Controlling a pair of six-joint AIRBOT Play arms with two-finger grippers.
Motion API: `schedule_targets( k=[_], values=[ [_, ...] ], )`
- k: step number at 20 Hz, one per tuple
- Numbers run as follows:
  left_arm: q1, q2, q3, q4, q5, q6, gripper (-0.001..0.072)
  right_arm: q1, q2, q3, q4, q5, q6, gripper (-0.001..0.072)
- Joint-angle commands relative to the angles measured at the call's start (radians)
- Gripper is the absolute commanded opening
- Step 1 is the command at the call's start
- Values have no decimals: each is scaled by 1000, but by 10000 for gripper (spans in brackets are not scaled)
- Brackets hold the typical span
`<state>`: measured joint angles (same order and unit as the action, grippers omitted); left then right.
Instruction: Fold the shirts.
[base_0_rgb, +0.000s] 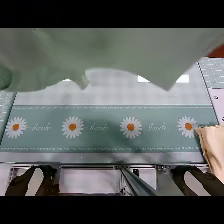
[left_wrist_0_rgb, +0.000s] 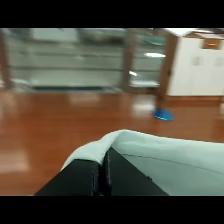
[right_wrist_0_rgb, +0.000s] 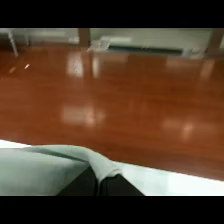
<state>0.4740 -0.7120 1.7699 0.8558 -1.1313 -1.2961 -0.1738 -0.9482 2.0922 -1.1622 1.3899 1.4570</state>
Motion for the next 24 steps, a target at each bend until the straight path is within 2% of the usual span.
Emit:
schedule_targets(
  k=[1, 7, 13, 18, 22, 24],
  values=[
    [-35, 157, 51, 330, -67, -84, 25, 1, 169, -26, -86, 75, 18, 25],
    [-321, 253, 23, 620, -170, -169, 26, 1, 305, -207, -96, 132, 38, 25],
    [-351, 195, -326, 621, -154, -221, 26, 1, 256, -518, -54, 134, 33, 25],
    [-354, -20, -620, 495, 92, -217, 26, 1, 21, -734, -7, -77, -56, 25],
    [-391, -329, -609, 461, 311, -217, 26, 1, -301, -724, 49, -305, -67, 25],
    [-416, -495, -558, 451, 432, -263, 26, 2, -478, -669, 147, -400, -65, 25]
  ],
)
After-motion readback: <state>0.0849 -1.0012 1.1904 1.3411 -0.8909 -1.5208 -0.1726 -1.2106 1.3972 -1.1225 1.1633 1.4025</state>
